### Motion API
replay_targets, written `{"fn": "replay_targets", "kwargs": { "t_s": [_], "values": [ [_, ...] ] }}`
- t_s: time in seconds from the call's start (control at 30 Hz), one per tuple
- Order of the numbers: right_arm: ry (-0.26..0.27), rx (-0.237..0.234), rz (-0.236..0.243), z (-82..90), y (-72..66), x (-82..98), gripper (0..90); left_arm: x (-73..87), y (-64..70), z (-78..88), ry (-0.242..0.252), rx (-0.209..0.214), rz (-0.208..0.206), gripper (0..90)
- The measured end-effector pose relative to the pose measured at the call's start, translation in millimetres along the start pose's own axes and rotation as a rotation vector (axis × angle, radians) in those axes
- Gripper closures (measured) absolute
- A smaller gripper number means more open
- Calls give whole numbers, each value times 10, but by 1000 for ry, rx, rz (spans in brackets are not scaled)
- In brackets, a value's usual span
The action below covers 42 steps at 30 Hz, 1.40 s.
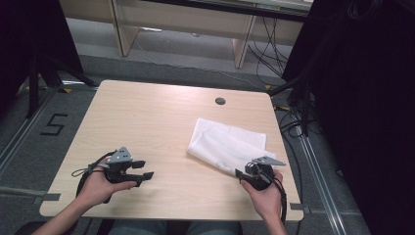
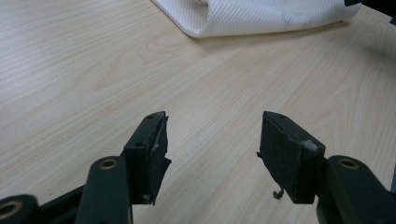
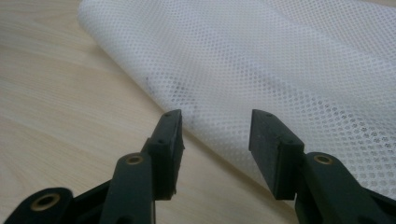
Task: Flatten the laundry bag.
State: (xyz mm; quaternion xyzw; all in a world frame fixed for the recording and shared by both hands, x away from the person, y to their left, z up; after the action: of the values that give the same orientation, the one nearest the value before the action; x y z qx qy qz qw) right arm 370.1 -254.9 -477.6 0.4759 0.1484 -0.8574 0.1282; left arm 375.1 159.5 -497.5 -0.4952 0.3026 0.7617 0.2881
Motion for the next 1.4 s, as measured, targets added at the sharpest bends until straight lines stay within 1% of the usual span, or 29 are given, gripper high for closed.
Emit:
{"fn": "replay_targets", "kwargs": {
  "t_s": [0.03, 0.07, 0.13, 0.17, 0.23, 0.27, 0.33, 0.37, 0.4, 0.47, 0.5, 0.53, 0.57, 0.6, 0.63, 0.67, 0.7, 0.77, 0.8, 0.87, 0.9, 0.93, 0.97, 1.0, 1.03, 1.1, 1.13, 1.23, 1.4],
  "values": [
    [7, 0, -13, -11, 1, 4, 551, 3, 1, -5, -1, 2, -4, 415],
    [13, -11, 11, -36, 58, -2, 547, 8, 6, -7, -3, 4, -4, 415],
    [8, 2, 19, -39, 88, -3, 545, 10, 8, 2, -13, 9, 0, 415],
    [19, -3, -5, -57, 109, -12, 545, 14, 8, 5, -12, 7, -2, 414],
    [24, 26, -2, -59, 144, -33, 541, 19, 12, 11, -14, -1, -7, 414],
    [46, 5, -8, -89, 160, -42, 536, 20, 13, 12, -14, -1, -8, 414],
    [30, 20, -13, -85, 157, -48, 532, 28, 23, 0, -13, -8, 8, 414],
    [28, 12, 26, -101, 189, -49, 529, 25, 13, -6, -18, 4, -9, 414],
    [13, 19, 0, -103, 171, -62, 526, 23, 20, -22, -26, 1, -11, 414],
    [12, 29, 67, -167, 241, -139, 513, 26, 43, -39, -22, 1, 8, 413],
    [1, 50, 53, -172, 239, -175, 511, 37, 58, -31, -27, 6, -7, 413],
    [1, 50, 53, -172, 239, -175, 511, 37, 58, -31, -27, 6, -7, 412],
    [7, 66, 68, -189, 263, -223, 505, 45, 75, -24, -29, 9, -6, 412],
    [2, 66, 79, -198, 290, -266, 498, 47, 78, -13, -31, 14, -27, 412],
    [-1, 83, 97, -221, 315, -325, 492, 45, 93, -6, -34, 6, -23, 412],
    [8, 91, 97, -253, 333, -357, 489, 37, 86, -2, -35, 27, -37, 412],
    [-5, 100, 113, -264, 358, -383, 484, 35, 93, -7, -25, 23, -38, 412],
    [-8, 104, 92, -325, 382, -403, 483, 38, 105, -9, -30, 19, -20, 411],
    [-21, 107, 105, -333, 399, -407, 479, 42, 106, -10, -35, 20, -18, 411],
    [-33, 117, 102, -390, 439, -416, 465, 45, 105, -15, -33, 18, -21, 411],
    [-61, 131, 101, -428, 483, -429, 437, 37, 101, -10, -37, 23, -24, 411],
    [-61, 131, 101, -428, 483, -429, 437, 32, 94, -10, -36, 28, -37, 411],
    [-87, 136, 84, -431, 487, -436, 429, 30, 96, -11, -34, 26, -35, 411],
    [-96, 144, 88, -462, 519, -451, 422, 31, 99, -14, -32, 28, -32, 411],
    [-99, 147, 96, -492, 550, -464, 415, 39, 114, -17, -29, 14, -14, 411],
    [-112, 169, 85, -580, 639, -494, 404, 38, 100, -12, -37, 24, -45, 411],
    [-112, 169, 85, -580, 639, -494, 404, 37, 98, -9, -40, 24, -50, 411],
    [-127, 172, 81, -656, 701, -511, 398, 36, 107, -10, -31, 30, -35, 411],
    [-132, 179, 57, -788, 778, -492, 389, 39, 103, -3, -39, 29, -38, 411]
  ]
}}
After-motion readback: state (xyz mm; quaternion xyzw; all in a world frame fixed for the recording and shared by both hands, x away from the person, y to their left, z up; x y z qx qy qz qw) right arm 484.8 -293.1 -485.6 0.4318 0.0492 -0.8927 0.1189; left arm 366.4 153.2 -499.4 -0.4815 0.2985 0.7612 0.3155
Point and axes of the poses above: each handheld gripper's, and its own axes: z roughly backward along the jaws, x roughly out of its underside, y roughly to its right, the point moved 2 cm from there along -z, roughly forward along the jaws, and after that the axes turned 14 degrees about y, right-handed, at the moved point
